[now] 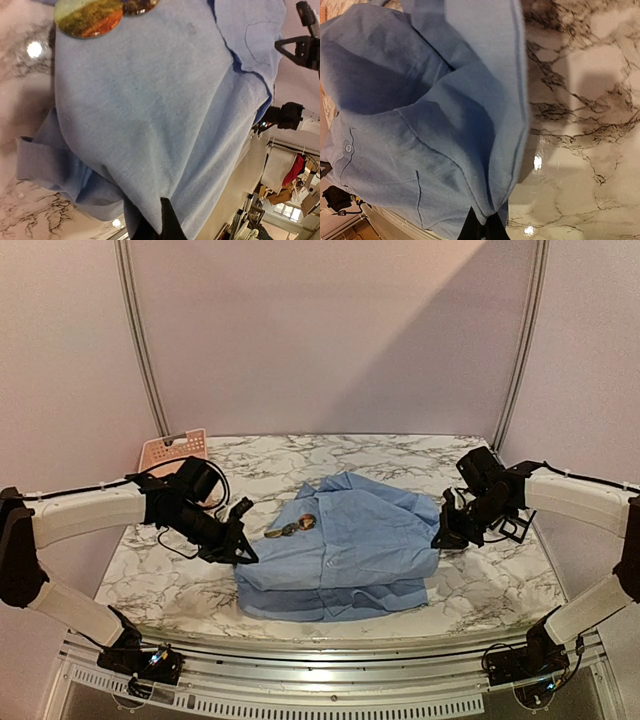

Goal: Remove the brooch from the garment
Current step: Adjust the flattened clothing at the center of the board.

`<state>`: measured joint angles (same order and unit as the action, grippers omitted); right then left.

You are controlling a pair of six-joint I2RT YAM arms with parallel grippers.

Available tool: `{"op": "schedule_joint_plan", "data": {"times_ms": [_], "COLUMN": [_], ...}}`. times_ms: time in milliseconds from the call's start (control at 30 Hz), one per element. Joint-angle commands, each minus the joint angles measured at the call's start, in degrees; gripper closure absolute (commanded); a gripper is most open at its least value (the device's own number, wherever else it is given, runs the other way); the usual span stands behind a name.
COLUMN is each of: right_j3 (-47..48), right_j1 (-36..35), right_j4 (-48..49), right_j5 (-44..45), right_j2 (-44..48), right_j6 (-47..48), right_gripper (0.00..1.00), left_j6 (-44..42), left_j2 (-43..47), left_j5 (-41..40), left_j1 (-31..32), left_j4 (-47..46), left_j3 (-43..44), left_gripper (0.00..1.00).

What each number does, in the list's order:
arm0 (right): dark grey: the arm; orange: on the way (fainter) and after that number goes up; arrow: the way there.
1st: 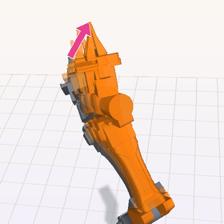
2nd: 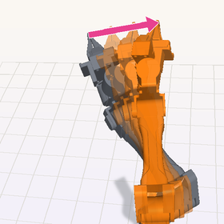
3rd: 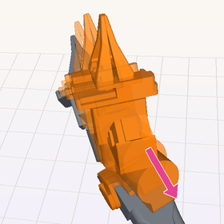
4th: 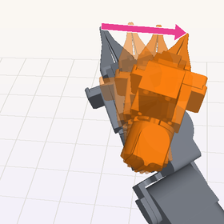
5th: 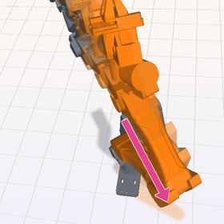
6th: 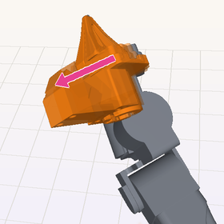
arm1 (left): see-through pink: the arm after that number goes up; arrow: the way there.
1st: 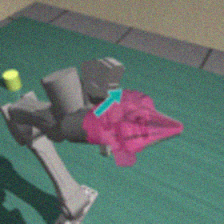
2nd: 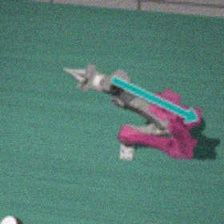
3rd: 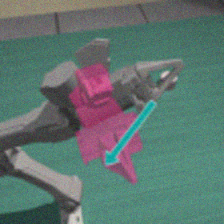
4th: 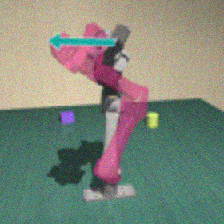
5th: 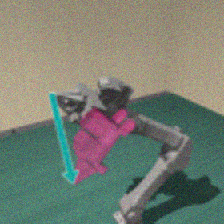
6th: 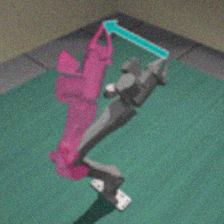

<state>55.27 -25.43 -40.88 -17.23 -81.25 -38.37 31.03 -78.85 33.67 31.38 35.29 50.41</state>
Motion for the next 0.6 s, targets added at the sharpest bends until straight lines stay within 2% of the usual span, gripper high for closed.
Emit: {"op": "schedule_joint_plan", "data": {"times_ms": [0,133,200,267,367,400,567], "right_j3": [-2.7,-1.7,-0.7,0.4,3.2,4.3,10.7], "right_j1": [1.3,-0.2,-0.7,-0.9,-1.1,-1.2,-1.3], "right_j4": [-6.9,-10.0,-10.5,-10.4,-10.7,-10.9,-9.7], "right_j5": [5.8,10.2,11.3,11.7,12.3,12.7,14.8], "right_j2": [-2.0,-2.7,-2.9,-3.1,-2.9,-2.6,1.4], "right_j6": [-1.2,-1.6,-1.7,-1.4,-0.4,0.0,3.4], "right_gripper": [1.0,1.0,0.95,0.89,0.66,0.62,0.37], "left_j6": [-2.1,-1.9,-2.2,-2.9,-5.2,-5.7,-8.6], "left_j2": [-2.7,-4.7,-5.8,-6.3,-6.0,-5.7,-4.8], "left_j5": [-1.6,-1.8,-2.0,-3.5,-7.8,-8.7,-14.6], "left_j1": [3.5,7.3,8.1,8.2,8.1,8.0,6.4], "left_j4": [7.8,7.1,7.1,8.1,11.4,12.6,13.3], "left_j3": [-2.7,-2.0,-0.8,1.1,5.8,6.8,14.4], "left_gripper": [0.95,0.88,0.82,0.67,0.47,0.39,0.18]}}
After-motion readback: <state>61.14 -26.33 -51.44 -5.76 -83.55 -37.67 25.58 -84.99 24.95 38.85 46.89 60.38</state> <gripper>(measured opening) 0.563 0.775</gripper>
